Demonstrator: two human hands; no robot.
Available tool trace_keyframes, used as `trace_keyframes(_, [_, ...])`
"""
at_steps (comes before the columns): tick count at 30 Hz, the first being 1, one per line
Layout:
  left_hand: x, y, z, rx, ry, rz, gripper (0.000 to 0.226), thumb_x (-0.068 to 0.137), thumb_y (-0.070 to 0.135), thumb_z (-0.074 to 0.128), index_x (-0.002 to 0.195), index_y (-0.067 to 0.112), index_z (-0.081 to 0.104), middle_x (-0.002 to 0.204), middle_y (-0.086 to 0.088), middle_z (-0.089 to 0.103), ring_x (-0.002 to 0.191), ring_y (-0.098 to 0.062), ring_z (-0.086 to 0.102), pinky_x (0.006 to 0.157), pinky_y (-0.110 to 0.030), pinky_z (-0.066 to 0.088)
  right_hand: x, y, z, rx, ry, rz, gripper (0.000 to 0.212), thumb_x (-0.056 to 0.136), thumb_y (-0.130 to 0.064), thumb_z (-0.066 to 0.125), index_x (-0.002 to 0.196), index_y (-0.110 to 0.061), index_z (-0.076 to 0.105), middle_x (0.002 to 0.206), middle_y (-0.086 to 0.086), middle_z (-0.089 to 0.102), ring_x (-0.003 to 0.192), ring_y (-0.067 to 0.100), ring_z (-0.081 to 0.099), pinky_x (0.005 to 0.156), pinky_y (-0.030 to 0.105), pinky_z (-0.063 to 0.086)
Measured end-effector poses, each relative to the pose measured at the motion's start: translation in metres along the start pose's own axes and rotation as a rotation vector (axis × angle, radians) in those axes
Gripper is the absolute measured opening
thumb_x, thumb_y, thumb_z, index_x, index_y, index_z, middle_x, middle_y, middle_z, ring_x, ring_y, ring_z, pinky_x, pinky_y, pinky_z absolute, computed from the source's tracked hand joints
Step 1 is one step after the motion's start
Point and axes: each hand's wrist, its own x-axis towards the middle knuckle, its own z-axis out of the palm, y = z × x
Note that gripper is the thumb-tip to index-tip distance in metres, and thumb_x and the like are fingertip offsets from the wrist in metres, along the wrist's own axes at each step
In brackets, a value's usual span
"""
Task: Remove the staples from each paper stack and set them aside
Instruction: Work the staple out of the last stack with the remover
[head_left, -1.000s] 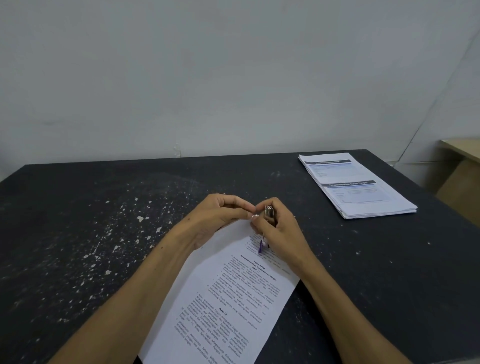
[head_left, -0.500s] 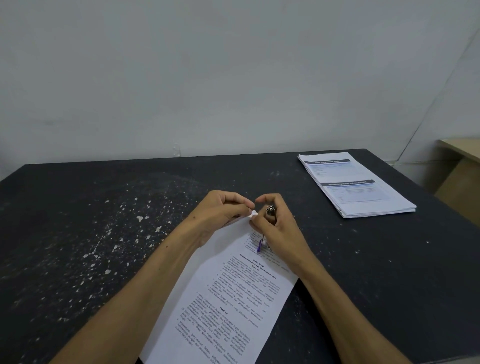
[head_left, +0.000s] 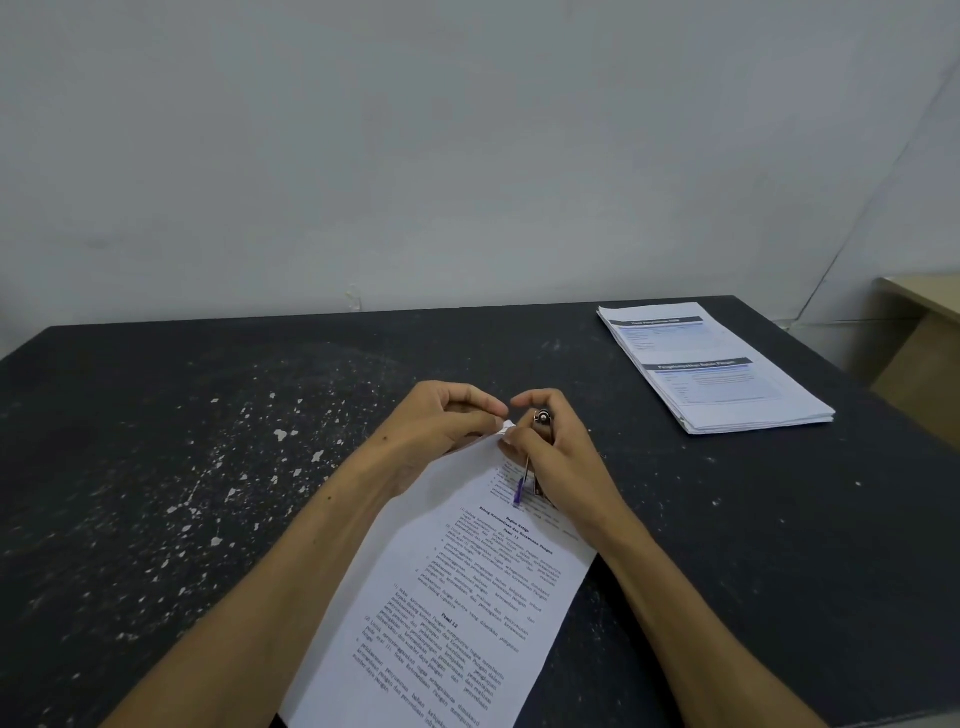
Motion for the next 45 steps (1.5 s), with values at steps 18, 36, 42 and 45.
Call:
trace_keyframes(18, [-0.001, -0.007, 0.005, 0.076, 0.028, 0.130, 0.014, 0.090, 0.005, 0.076, 0.101, 0.013, 0.079, 0.093, -0.006, 0.079, 0.090, -0.017, 0.076, 0.079, -0.022, 0.059, -0.001, -0.004, -0.003, -0.022, -0.023, -0.072, 0.028, 0.100, -0.009, 0.057, 0.117, -0.032, 0.059, 0.085, -0.003, 0.067, 0.091, 0.026, 0.071, 0.085, 0.048, 0.060])
trace_keyframes(36, [0.006, -0.020, -0.005, 0.081, 0.255, 0.204, 0.014, 0.087, 0.017, 0.081, 0.097, 0.027, 0.083, 0.095, 0.014, 0.079, 0.092, -0.003, 0.072, 0.086, -0.024, 0.055, 0.003, -0.002, -0.004, 0.183, -0.028, 0.169, 0.023, 0.098, -0.019, 0.049, 0.116, -0.029, 0.039, 0.104, 0.010, 0.059, 0.075, 0.025, 0.071, 0.074, 0.042, 0.058])
trace_keyframes(42, [0.011, -0.027, -0.003, -0.035, 0.222, 0.045, 0.013, 0.087, 0.019, 0.081, 0.098, 0.027, 0.083, 0.098, 0.009, 0.080, 0.100, -0.019, 0.074, 0.090, -0.036, 0.061, 0.007, -0.007, -0.009, 0.057, -0.138, 0.255, 0.022, 0.095, -0.024, 0.055, 0.111, -0.027, 0.039, 0.111, 0.013, 0.062, 0.074, 0.019, 0.069, 0.074, 0.043, 0.056])
trace_keyframes(45, [0.013, -0.029, -0.003, -0.044, 0.187, 0.014, 0.013, 0.088, 0.018, 0.080, 0.097, 0.026, 0.084, 0.100, 0.006, 0.080, 0.101, -0.022, 0.074, 0.092, -0.040, 0.061, 0.009, -0.010, -0.011, 0.029, -0.145, 0.212, 0.017, 0.099, -0.015, 0.060, 0.115, -0.019, 0.055, 0.111, 0.009, 0.068, 0.078, 0.015, 0.075, 0.072, 0.030, 0.057])
